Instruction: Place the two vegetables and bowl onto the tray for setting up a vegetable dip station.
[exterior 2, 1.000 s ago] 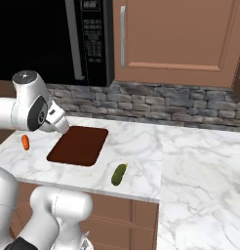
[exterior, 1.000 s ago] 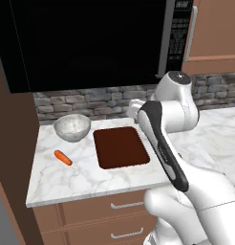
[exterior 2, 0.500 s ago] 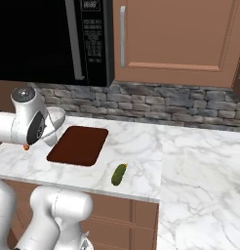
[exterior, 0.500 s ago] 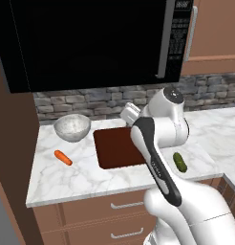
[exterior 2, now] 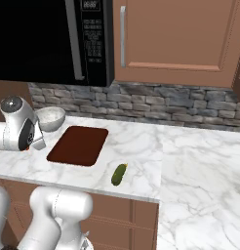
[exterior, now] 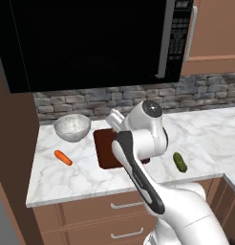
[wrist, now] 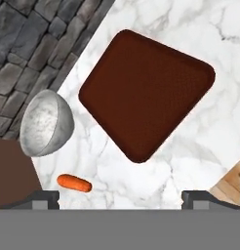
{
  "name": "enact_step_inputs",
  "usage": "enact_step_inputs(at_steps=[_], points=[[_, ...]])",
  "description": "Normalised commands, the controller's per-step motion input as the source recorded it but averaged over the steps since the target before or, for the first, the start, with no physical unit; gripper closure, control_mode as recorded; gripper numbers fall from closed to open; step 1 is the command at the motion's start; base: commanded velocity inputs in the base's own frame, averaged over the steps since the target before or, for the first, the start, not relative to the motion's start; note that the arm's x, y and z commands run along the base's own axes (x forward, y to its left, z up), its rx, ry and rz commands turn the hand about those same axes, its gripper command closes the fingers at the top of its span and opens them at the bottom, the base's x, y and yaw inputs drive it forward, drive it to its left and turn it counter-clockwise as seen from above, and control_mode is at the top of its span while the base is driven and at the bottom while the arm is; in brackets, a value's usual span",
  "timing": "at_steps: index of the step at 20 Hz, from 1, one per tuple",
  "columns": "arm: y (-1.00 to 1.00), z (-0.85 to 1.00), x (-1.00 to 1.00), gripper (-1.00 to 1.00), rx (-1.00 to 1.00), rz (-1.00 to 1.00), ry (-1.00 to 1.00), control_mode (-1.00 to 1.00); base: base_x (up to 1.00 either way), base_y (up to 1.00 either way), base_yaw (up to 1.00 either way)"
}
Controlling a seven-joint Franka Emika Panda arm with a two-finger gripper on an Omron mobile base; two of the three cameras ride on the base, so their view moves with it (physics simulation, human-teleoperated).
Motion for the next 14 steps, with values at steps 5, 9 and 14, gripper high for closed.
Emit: enact_step_inputs(at_steps=[5,9,14], points=[[0.45,-0.20,0.30,-1.00,0.00,0.00,-0.01,-1.00,0.00,0.00,0.00],[0.44,-0.19,0.36,-1.00,0.00,0.00,0.00,-1.00,0.00,0.00,0.00],[0.33,-0.15,0.43,-1.00,0.02,0.00,0.00,-1.00,0.00,0.00,0.00]])
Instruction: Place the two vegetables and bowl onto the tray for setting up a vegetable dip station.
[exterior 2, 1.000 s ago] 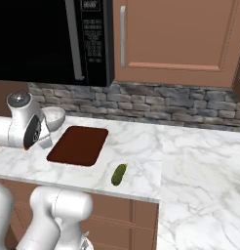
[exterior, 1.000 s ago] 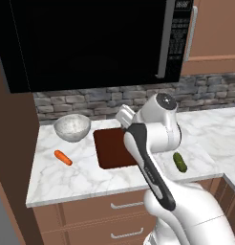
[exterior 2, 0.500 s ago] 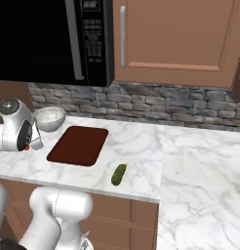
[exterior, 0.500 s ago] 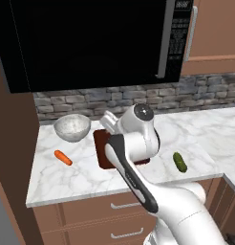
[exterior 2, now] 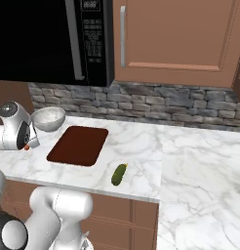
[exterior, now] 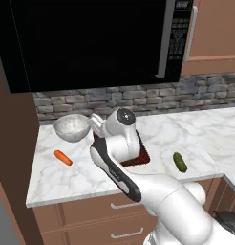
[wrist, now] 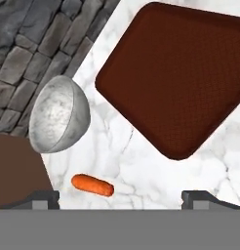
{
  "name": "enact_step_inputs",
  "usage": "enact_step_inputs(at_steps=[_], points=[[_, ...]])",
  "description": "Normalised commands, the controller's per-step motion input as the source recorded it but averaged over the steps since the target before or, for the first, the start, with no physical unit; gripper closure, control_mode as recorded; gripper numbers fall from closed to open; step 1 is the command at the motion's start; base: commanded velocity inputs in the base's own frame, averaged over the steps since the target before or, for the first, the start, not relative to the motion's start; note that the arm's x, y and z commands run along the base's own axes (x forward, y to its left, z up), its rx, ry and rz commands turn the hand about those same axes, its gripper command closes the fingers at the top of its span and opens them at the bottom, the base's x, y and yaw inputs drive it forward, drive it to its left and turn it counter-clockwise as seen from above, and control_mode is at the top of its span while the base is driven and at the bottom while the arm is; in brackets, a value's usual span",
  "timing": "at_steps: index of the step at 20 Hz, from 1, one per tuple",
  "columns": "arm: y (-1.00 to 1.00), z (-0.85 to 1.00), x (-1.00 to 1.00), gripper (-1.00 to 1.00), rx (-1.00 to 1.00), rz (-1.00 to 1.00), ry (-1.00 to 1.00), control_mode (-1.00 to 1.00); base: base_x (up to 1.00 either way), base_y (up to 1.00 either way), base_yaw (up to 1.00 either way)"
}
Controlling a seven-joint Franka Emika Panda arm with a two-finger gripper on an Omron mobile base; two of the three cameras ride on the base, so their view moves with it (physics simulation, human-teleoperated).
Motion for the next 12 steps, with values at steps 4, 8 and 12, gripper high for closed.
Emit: enact_step_inputs(at_steps=[4,8,12], points=[[0.33,-0.19,0.31,-1.00,0.04,0.00,0.00,-1.00,0.00,0.00,0.00],[0.25,-0.15,0.39,-1.00,0.06,0.00,0.00,-1.00,0.00,0.00,0.00],[0.15,-0.16,0.40,-1.00,0.06,0.00,0.00,-1.00,0.00,0.00,0.00]])
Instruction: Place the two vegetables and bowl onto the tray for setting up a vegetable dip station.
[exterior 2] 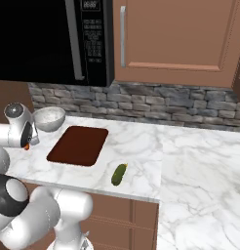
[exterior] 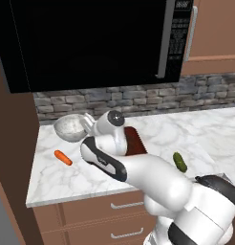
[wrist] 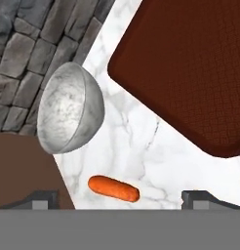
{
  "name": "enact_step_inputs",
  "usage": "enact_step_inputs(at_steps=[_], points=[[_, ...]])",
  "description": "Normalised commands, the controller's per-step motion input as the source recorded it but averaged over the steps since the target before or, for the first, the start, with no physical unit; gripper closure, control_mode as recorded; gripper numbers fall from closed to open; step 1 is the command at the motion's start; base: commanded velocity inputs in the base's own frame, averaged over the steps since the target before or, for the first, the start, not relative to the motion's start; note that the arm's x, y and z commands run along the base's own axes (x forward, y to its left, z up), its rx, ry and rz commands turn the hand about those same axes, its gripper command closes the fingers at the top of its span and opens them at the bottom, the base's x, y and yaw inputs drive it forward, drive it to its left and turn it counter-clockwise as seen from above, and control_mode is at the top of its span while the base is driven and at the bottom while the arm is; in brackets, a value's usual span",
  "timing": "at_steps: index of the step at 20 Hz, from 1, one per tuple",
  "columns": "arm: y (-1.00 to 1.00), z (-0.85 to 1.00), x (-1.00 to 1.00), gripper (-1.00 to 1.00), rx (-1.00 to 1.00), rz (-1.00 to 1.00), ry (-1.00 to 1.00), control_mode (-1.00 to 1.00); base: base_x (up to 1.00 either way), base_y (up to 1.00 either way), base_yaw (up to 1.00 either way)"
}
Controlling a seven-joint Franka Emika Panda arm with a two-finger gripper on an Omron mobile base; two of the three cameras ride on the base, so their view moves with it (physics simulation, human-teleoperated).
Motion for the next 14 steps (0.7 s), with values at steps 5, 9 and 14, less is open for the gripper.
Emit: enact_step_inputs(at_steps=[5,9,14], points=[[0.07,-0.11,0.36,-1.00,0.02,-0.04,0.00,-1.00,0.00,0.00,0.00],[0.06,-0.08,0.28,-1.00,0.00,-0.07,-0.01,-1.00,0.00,0.00,0.00],[0.10,-0.03,0.24,-1.00,0.00,-0.06,-0.04,-1.00,0.00,0.00,0.00]])
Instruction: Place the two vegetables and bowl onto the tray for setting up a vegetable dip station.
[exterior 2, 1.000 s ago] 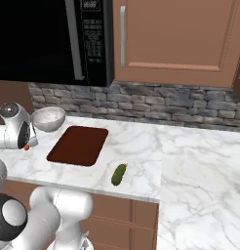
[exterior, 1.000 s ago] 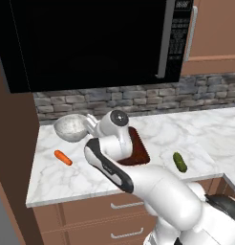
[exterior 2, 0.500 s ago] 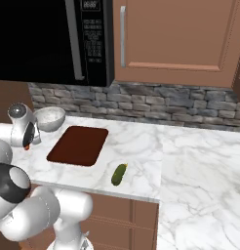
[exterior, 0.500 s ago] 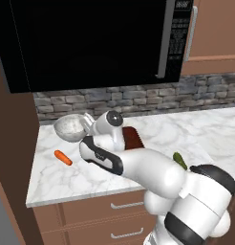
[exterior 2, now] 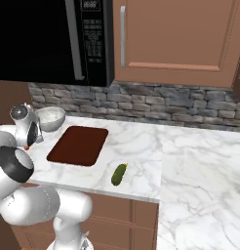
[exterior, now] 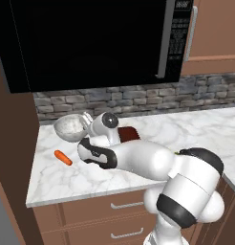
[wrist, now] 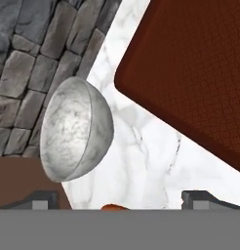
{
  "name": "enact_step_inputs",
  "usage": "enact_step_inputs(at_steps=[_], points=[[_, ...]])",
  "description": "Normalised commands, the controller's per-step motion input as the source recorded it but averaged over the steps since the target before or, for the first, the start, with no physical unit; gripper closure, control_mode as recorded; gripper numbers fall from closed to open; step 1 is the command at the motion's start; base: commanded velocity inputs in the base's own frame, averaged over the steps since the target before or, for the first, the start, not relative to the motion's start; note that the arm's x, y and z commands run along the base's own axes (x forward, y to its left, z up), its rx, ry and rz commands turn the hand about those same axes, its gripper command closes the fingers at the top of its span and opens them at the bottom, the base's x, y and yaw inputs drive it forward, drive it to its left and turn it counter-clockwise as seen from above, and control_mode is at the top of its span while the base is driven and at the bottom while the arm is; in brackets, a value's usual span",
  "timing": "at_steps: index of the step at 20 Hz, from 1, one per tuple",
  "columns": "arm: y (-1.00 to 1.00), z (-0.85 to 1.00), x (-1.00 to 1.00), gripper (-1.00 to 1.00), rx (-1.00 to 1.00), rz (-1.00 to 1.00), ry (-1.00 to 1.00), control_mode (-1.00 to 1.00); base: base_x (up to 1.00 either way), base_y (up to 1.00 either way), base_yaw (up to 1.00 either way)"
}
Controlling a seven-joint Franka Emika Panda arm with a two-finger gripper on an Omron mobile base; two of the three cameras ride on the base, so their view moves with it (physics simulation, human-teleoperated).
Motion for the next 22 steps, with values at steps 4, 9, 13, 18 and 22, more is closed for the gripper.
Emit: enact_step_inputs(at_steps=[4,9,13,18,22], points=[[0.13,-0.02,0.22,-1.00,0.00,-0.02,-0.02,-1.00,0.00,0.00,0.00],[0.04,-0.01,0.24,-1.00,0.03,0.00,0.00,-1.00,0.00,0.00,0.00],[0.00,0.00,0.22,-1.00,0.06,0.00,0.00,-1.00,0.00,0.00,0.00],[0.00,-0.01,0.20,-1.00,0.09,0.00,0.00,-1.00,0.00,0.00,0.00],[0.00,-0.06,0.20,-1.00,0.05,0.00,0.00,-1.00,0.00,0.00,0.00]])
